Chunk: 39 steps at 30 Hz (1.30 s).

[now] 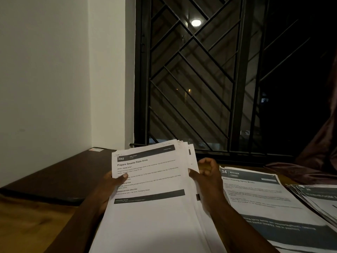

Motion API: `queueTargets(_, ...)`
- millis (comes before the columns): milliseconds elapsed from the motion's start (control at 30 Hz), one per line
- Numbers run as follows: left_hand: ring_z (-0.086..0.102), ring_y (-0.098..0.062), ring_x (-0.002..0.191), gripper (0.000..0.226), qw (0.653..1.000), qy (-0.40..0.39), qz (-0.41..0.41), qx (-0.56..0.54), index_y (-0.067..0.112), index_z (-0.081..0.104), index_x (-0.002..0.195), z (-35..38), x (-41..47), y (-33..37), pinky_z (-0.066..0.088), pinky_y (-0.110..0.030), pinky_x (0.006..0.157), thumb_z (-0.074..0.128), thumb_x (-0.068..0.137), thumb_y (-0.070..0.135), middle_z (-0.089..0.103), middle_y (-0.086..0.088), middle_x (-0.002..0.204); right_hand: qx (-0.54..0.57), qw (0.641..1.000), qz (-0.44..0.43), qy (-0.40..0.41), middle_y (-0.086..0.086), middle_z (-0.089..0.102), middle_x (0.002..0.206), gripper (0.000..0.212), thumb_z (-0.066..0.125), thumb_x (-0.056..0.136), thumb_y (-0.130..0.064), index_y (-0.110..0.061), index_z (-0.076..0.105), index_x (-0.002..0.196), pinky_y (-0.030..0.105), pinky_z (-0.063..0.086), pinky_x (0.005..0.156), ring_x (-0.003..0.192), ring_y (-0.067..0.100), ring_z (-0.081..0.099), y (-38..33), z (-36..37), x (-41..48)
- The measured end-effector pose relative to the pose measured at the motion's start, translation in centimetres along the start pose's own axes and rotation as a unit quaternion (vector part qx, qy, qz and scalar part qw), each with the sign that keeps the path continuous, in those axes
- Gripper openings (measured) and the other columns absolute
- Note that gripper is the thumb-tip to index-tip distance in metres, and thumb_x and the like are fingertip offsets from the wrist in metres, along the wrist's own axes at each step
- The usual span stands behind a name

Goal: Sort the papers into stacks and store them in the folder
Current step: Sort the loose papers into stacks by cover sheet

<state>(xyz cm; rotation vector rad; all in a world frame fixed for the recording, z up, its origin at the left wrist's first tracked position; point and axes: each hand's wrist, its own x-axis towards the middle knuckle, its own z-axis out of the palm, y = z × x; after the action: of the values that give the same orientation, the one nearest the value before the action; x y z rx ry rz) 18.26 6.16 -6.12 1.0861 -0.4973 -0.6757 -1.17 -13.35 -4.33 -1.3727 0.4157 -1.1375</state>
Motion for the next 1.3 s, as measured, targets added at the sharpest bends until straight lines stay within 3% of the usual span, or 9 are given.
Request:
queueTargets(200,0.073,-0.032,0.064,0.02,0.999,0.014,0.014,0.025,0.001,0.055,0.112,0.1,0.0,0.2,0.058,-0.041,0.047,0.044,0.097,-0.003,0.075,-0.017,0.084,-0.035,0.999,-0.018,-0.035,0.001,0.07,0.098,0.027,0.069,0.083,-0.003,-0.025,0.054,0.085,0.047,0.058,0.072,0.087,0.024,0.07,0.3,0.0,0.0)
queueTargets(333,0.073,-0.034,0.068,0.041,1.0,-0.022,0.013,0.005,0.001,0.056,0.116,0.2,-0.3,0.3,0.06,-0.045,0.051,0.071,0.079,0.008,0.072,-0.022,0.097,-0.041,0.996,0.005,-0.077,-0.005,0.072,0.1,0.001,0.066,0.088,-0.025,-0.025,0.067,0.089,0.039,0.058,0.077,0.093,0.018,0.069,0.1,-0.2,-0.2)
queueTargets(367,0.073,-0.034,0.069,0.048,1.0,-0.022,0.01,0.003,0.0,0.055,0.119,0.1,-0.1,0.2,0.06,-0.045,0.05,0.075,0.076,0.008,0.074,-0.02,0.093,-0.04,0.994,0.02,-0.098,-0.006,0.073,0.1,0.012,0.064,0.088,-0.035,-0.026,0.069,0.096,0.037,0.058,0.08,0.094,0.016,0.069,0.0,-0.2,-0.3)
queueTargets(533,0.069,-0.045,0.093,0.031,1.0,-0.01,0.008,0.015,0.002,0.053,0.127,-0.3,0.5,-0.1,0.057,-0.059,0.073,0.051,0.096,0.002,0.064,-0.027,0.12,-0.065,0.985,0.086,-0.137,-0.002,0.073,0.102,0.022,0.069,0.085,-0.032,-0.019,0.07,0.103,0.043,0.057,0.084,0.094,0.019,0.07,0.9,0.0,-0.4)
queueTargets(733,0.059,-0.05,0.114,0.102,0.998,-0.064,0.011,0.0,0.007,0.054,0.129,-0.4,-0.1,0.0,0.05,-0.065,0.084,0.099,0.038,0.018,0.062,-0.026,0.125,0.029,0.986,0.123,-0.112,0.01,0.074,0.098,0.03,0.08,0.073,-0.016,-0.004,0.069,0.098,0.051,0.054,0.088,0.093,0.029,0.071,0.6,-0.4,0.0)
queueTargets(933,0.063,-0.048,0.107,0.112,0.997,-0.075,0.024,0.009,0.006,0.056,0.125,-0.4,0.1,-0.1,0.052,-0.063,0.082,0.101,0.025,0.026,0.065,-0.025,0.122,0.049,0.986,0.119,-0.108,0.009,0.074,0.099,0.025,0.077,0.076,-0.013,-0.01,0.068,0.099,0.051,0.054,0.087,0.092,0.028,0.071,0.1,-0.3,-0.4)
queueTargets(1133,0.073,-0.037,0.08,0.091,0.998,-0.044,0.03,0.024,0.008,0.061,0.112,-0.2,-0.1,-0.2,0.061,-0.046,0.057,0.098,0.031,0.025,0.072,-0.022,0.104,-0.046,0.995,-0.07,-0.053,-0.018,0.058,0.112,0.049,0.074,0.08,-0.008,-0.045,0.05,0.103,0.029,0.054,0.078,0.098,0.004,0.06,-0.5,0.3,-0.4)
queueTargets(1233,0.073,-0.036,0.079,0.035,0.999,-0.033,0.038,0.004,0.008,0.061,0.11,-0.4,0.0,-0.3,0.061,-0.049,0.06,0.075,0.078,0.009,0.069,-0.023,0.11,-0.059,0.992,-0.045,-0.102,-0.016,0.06,0.114,0.031,0.069,0.086,-0.018,-0.04,0.058,0.105,0.02,0.053,0.077,0.104,0.002,0.059,0.1,0.3,-0.4)
queueTargets(1300,0.073,-0.038,0.082,0.027,0.999,-0.02,0.037,-0.002,0.009,0.06,0.111,-0.7,0.3,-0.4,0.059,-0.052,0.066,0.059,0.084,0.005,0.069,-0.023,0.111,-0.029,0.99,0.016,-0.135,-0.013,0.065,0.111,0.024,0.067,0.088,-0.021,-0.035,0.059,0.106,0.019,0.053,0.075,0.101,0.004,0.063,0.5,0.4,-0.5)
